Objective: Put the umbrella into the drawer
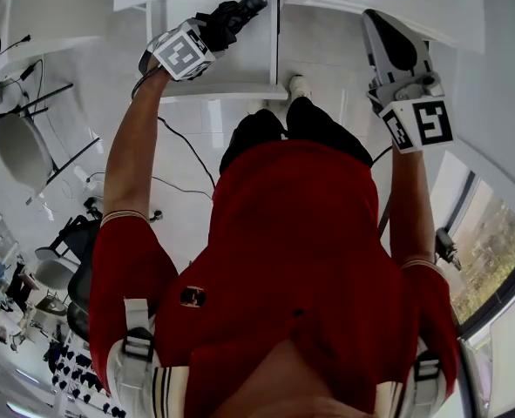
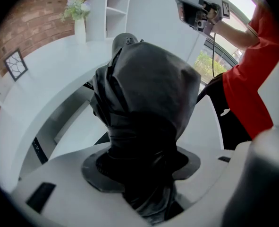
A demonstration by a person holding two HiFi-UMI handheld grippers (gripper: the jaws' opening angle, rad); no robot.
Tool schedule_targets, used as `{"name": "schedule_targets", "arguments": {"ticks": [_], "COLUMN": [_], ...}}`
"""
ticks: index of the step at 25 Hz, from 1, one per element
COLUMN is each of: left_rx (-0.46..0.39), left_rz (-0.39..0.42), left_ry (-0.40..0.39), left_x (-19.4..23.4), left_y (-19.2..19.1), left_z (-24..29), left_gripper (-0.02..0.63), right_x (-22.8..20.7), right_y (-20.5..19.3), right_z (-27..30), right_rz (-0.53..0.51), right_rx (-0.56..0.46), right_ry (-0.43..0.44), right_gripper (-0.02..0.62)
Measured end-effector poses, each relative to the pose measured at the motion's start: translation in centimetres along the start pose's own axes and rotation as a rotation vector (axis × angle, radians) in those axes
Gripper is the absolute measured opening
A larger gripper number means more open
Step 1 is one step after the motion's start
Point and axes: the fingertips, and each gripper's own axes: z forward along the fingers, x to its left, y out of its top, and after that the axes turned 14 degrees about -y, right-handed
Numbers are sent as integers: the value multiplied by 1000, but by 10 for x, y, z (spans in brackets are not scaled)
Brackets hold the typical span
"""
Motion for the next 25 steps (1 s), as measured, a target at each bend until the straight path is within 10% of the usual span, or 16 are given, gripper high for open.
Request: {"name": "schedule_targets", "arguments": {"ticks": [25], "left_rx": [63], "left_rz": [-392], "left_ry": [-70], "left_x": [32], "left_y": [-11], "left_z": [80], "left_gripper": [252], "right_x": [-19], "right_y": [-22], "right_z": [-15], "right_rz": [9], "right_rx": [74], "right_ry": [-67], "right_gripper": [-2]}}
